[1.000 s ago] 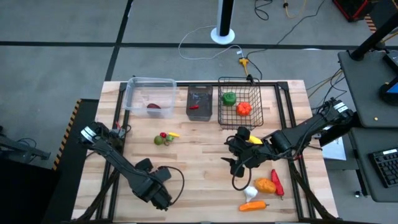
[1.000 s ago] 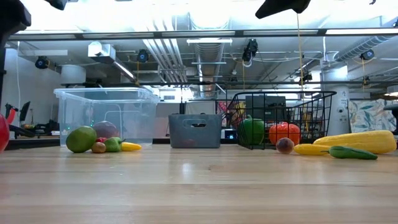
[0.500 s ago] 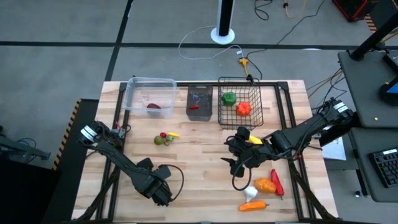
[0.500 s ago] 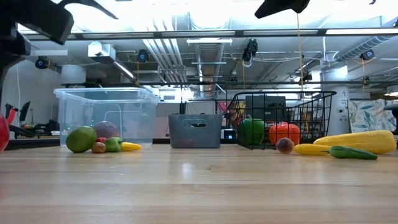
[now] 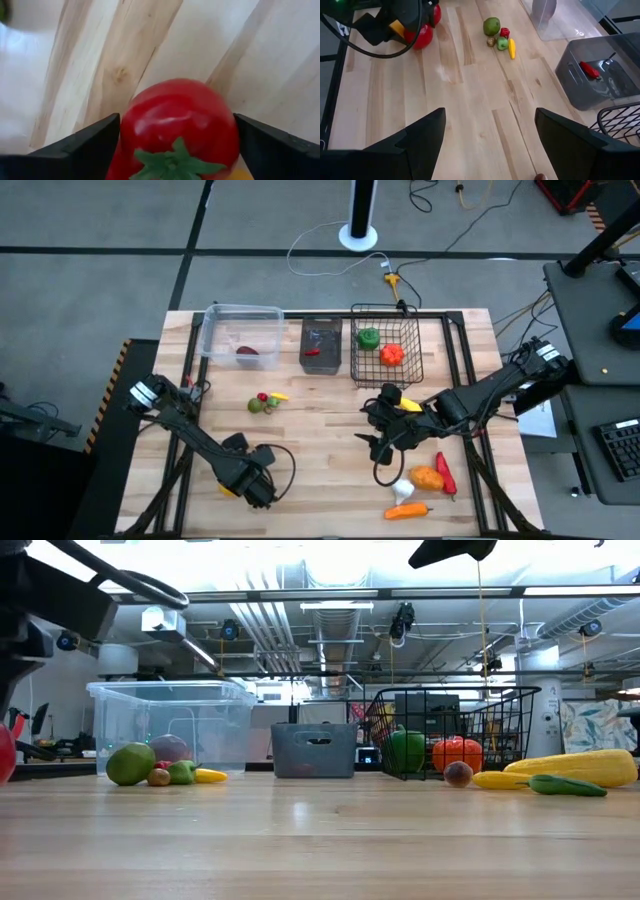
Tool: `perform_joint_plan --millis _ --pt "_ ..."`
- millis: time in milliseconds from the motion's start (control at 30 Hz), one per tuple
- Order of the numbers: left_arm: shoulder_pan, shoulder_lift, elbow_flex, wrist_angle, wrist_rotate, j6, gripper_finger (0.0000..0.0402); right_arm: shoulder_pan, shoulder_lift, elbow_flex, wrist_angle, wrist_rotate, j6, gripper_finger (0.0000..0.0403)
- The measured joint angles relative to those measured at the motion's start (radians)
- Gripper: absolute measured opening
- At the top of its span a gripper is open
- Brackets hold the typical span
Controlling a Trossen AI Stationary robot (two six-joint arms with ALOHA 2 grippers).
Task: Sort produce into baskets
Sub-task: Put the red tomato into the transparent bin
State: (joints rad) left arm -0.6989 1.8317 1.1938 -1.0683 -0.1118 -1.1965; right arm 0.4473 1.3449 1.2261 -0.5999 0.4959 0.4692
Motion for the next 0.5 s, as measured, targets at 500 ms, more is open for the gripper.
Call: perform_joint_plan --millis 500 --pt "-0.004 0.0 0.114 -0.061 -0.061 0.15 0.0282 0.0 0.0 0.0 0.004 0.002 -0.01 0.0292"
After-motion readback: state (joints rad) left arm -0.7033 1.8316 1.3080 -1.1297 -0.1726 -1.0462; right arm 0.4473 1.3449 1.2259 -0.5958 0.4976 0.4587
